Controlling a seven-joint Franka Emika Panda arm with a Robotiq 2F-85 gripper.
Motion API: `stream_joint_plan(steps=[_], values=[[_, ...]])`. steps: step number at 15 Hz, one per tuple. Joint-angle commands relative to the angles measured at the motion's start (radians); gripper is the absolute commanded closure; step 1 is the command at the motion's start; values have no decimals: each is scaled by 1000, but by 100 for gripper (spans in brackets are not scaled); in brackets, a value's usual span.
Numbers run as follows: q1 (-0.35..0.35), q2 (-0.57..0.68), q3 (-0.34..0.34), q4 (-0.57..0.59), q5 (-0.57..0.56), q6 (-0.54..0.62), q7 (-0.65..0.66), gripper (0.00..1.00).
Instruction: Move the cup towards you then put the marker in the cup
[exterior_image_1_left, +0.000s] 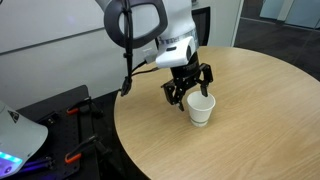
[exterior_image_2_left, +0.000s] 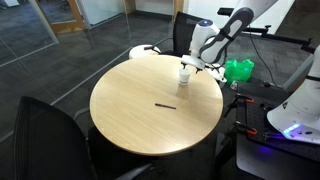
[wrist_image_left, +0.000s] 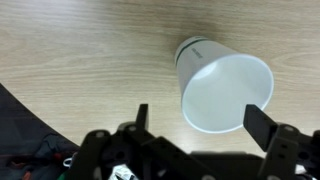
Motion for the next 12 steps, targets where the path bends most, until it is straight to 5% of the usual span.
stream_joint_plan(steps=[1, 6, 12], values=[[66, -101, -72, -89, -53, 45, 12, 0], [76, -217, -68, -128, -190, -6, -53, 0], [35, -319, 49, -145, -320, -78, -161, 0]])
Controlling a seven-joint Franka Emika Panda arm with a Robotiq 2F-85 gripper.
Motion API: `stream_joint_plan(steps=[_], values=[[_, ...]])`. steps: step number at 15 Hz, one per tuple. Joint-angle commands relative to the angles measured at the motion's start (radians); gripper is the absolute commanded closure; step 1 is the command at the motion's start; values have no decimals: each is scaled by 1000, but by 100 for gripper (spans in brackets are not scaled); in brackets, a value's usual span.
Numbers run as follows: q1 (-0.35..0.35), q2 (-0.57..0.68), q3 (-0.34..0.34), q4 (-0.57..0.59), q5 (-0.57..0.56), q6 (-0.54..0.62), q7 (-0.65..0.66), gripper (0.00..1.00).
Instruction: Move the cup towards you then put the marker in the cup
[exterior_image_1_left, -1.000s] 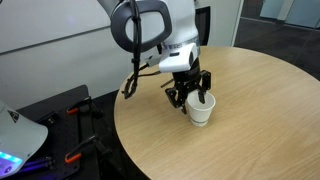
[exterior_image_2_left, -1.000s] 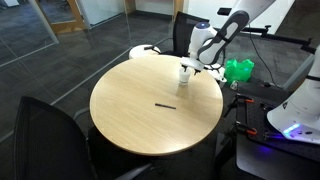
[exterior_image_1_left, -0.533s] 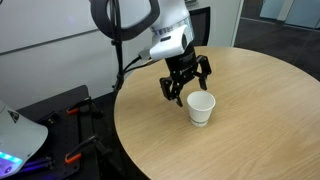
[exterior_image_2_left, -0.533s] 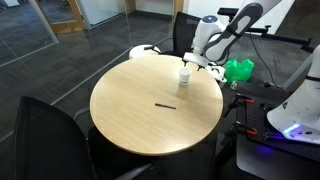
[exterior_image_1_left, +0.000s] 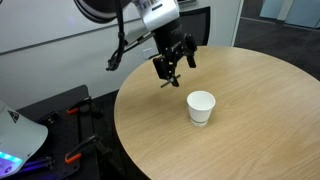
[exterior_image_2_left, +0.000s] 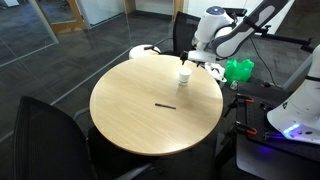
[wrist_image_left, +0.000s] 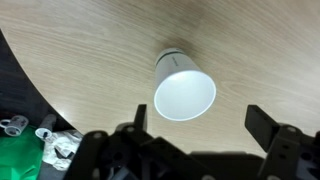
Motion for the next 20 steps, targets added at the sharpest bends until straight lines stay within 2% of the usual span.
stream_joint_plan(steps=[1, 5, 9, 13, 20], values=[[-35, -93, 95, -26, -46, -90, -87, 0], [-69, -98, 221, 16, 21, -231, -202, 0], [-91, -57, 302, 71, 102, -325, -317, 0], [-93, 10, 339, 117, 139, -360, -383, 0], [-53, 221, 379, 245, 157, -381, -460, 0]])
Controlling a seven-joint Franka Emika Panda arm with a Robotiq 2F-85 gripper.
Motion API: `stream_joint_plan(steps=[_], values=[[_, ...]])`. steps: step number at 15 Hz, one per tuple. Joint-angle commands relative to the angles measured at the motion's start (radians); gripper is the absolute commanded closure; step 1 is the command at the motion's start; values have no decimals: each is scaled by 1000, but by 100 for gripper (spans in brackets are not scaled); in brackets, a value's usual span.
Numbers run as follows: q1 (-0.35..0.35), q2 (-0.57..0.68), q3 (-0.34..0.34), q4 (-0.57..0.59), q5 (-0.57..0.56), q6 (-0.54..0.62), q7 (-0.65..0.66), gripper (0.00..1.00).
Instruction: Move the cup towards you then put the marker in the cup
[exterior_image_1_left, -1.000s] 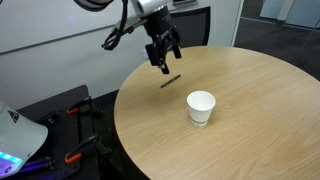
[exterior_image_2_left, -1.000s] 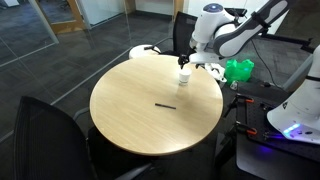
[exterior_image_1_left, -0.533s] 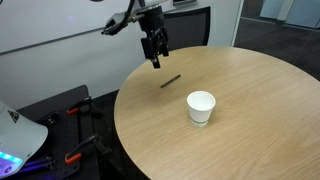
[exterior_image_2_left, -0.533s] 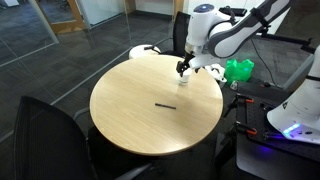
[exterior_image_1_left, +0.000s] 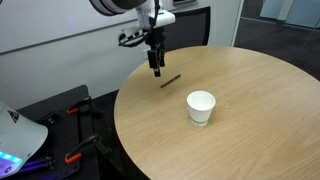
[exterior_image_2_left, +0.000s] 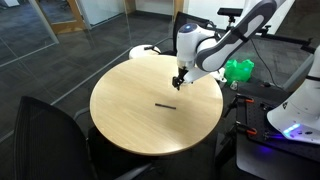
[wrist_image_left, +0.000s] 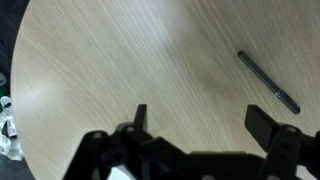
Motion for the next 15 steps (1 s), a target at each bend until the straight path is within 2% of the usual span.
stream_joint_plan(steps=[1, 4, 7, 8, 14, 15], values=[[26, 118, 18, 107, 53, -54, -70, 0], [45, 193, 27, 165, 73, -62, -114, 0], [54, 247, 37, 215, 72, -73, -253, 0], [78, 219, 4, 161, 75, -20, -186, 0], [87, 237, -7, 171, 77, -20, -195, 0], [71, 247, 7, 181, 82, -10, -242, 0]])
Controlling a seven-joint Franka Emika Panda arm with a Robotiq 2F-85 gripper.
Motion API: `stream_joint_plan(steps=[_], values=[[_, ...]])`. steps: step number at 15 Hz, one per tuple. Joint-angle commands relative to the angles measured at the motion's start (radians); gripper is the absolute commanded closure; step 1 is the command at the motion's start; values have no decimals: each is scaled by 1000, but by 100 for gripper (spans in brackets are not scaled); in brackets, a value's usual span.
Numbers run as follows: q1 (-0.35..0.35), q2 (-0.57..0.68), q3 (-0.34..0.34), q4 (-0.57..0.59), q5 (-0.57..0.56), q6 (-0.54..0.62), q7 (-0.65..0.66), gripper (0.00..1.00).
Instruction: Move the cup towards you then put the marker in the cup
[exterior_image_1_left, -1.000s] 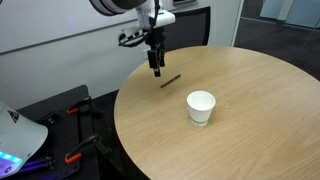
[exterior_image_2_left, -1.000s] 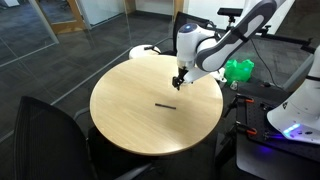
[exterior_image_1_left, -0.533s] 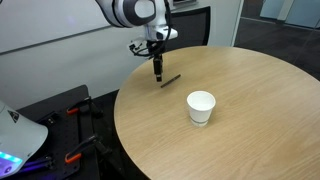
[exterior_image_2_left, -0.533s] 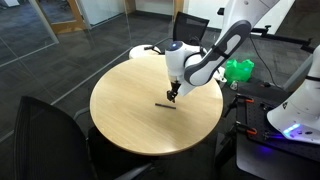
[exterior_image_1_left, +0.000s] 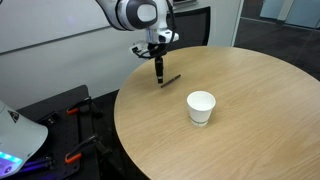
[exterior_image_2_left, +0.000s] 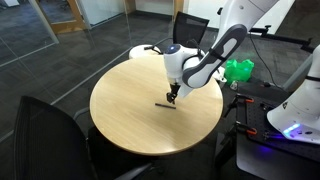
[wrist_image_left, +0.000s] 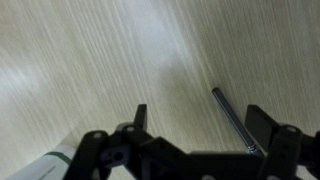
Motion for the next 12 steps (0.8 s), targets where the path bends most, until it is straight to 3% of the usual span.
stream_joint_plan(steps=[1, 7, 12], values=[[-15, 16, 14, 21, 49, 9, -124, 0], [-45, 23, 28, 60, 89, -6, -437, 0], [-24, 66, 8, 92, 31, 28, -557, 0]])
